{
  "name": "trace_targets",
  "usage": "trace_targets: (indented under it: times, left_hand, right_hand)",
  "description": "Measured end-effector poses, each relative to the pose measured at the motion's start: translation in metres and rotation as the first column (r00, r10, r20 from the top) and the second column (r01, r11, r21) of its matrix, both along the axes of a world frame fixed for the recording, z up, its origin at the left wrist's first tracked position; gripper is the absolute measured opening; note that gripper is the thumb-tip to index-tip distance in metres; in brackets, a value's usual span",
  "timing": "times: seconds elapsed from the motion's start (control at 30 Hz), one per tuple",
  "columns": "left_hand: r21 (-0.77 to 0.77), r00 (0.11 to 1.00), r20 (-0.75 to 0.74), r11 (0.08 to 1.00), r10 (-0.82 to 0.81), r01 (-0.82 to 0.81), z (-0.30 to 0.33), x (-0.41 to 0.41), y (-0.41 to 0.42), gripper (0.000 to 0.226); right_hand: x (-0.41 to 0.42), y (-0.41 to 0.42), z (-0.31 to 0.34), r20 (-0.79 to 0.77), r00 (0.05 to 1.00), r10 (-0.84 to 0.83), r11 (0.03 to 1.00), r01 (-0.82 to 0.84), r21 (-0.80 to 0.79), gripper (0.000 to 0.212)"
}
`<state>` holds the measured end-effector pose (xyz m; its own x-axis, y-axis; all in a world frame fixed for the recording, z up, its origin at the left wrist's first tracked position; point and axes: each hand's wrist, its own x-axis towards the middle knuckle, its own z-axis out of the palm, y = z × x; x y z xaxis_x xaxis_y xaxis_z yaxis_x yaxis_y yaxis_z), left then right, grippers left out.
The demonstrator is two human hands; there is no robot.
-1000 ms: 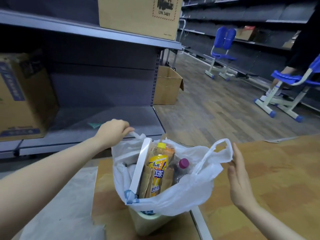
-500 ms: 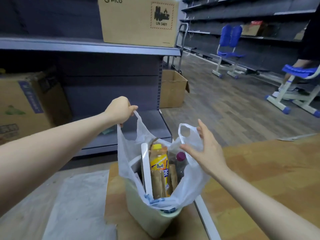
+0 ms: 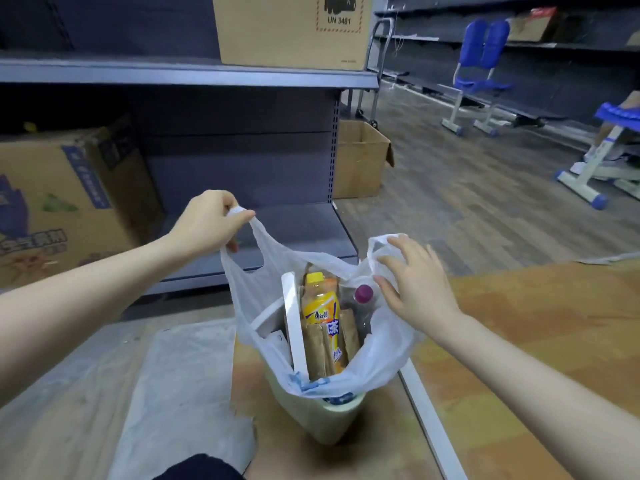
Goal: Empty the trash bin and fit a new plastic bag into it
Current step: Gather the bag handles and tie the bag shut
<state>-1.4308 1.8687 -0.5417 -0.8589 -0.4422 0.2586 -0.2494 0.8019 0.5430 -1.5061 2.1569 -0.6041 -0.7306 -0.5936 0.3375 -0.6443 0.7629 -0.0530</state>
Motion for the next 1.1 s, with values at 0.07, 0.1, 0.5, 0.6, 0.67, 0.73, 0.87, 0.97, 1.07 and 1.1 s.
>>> trace_targets:
  times: [0.07, 0.1, 0.5, 0.6, 0.67, 0.73, 0.87, 0.97, 1.07, 1.1]
  left_hand:
    - [-0.252, 0.989, -0.135, 0.967, -0.055, 0.019, -0.01, 0.016, 0.003, 0.028]
    - [-0.416, 0.959, -0.219, 0.906, -0.179, 0.074, -0.019, 0.025, 0.008, 0.035]
    - [-0.774, 0.632, 0.345, 0.171, -0.694, 0.61, -0.128, 0.093, 0.062, 0.023]
    - [-0.846, 0.647, 0.187, 0.213, -0.739, 0.488, -0.12, 0.094, 0.059, 0.033]
    - [-0.847, 0.668, 0.061, 0.316, -0.741, 0.428, -0.106, 0.092, 0.052, 0.044]
    - [-0.833, 0.698, -0.017, 0.396, -0.716, 0.386, -0.088, 0.089, 0.042, 0.031]
    - [-0.833, 0.786, -0.024, 0.448, -0.617, 0.326, -0.07, 0.087, 0.028, 0.03]
    - [-0.822, 0.833, -0.041, 0.492, -0.552, 0.286, -0.063, 0.085, 0.021, 0.023]
    - [-0.832, 0.858, -0.045, 0.494, -0.512, 0.252, -0.059, 0.086, 0.013, 0.02]
    - [-0.826, 0.868, -0.038, 0.504, -0.496, 0.252, -0.06, 0.086, 0.01, 0.019]
  right_hand:
    - [0.011, 0.001, 0.001, -0.077, 0.967, 0.244, 0.968, -0.238, 0.079, 0.035]
    - [0.019, 0.001, 0.0, -0.069, 0.934, 0.352, 0.931, -0.341, 0.132, 0.038]
    - [0.06, -0.001, -0.039, 0.183, 0.824, 0.537, 0.657, -0.544, 0.523, 0.011]
    - [0.063, 0.001, -0.033, 0.03, 0.816, 0.577, 0.726, -0.529, 0.439, 0.027]
    - [0.064, 0.002, -0.025, -0.045, 0.795, 0.605, 0.753, -0.553, 0.356, 0.028]
    - [0.065, 0.003, -0.013, -0.118, 0.782, 0.612, 0.774, -0.561, 0.293, 0.025]
    - [0.067, 0.002, 0.0, -0.234, 0.735, 0.637, 0.77, -0.591, 0.238, 0.026]
    - [0.065, 0.007, 0.006, -0.199, 0.751, 0.63, 0.766, -0.558, 0.318, 0.034]
    - [0.058, 0.008, 0.016, -0.316, 0.737, 0.598, 0.798, -0.507, 0.327, 0.005]
    - [0.055, 0.009, 0.017, -0.351, 0.741, 0.572, 0.82, -0.516, 0.247, 0.017]
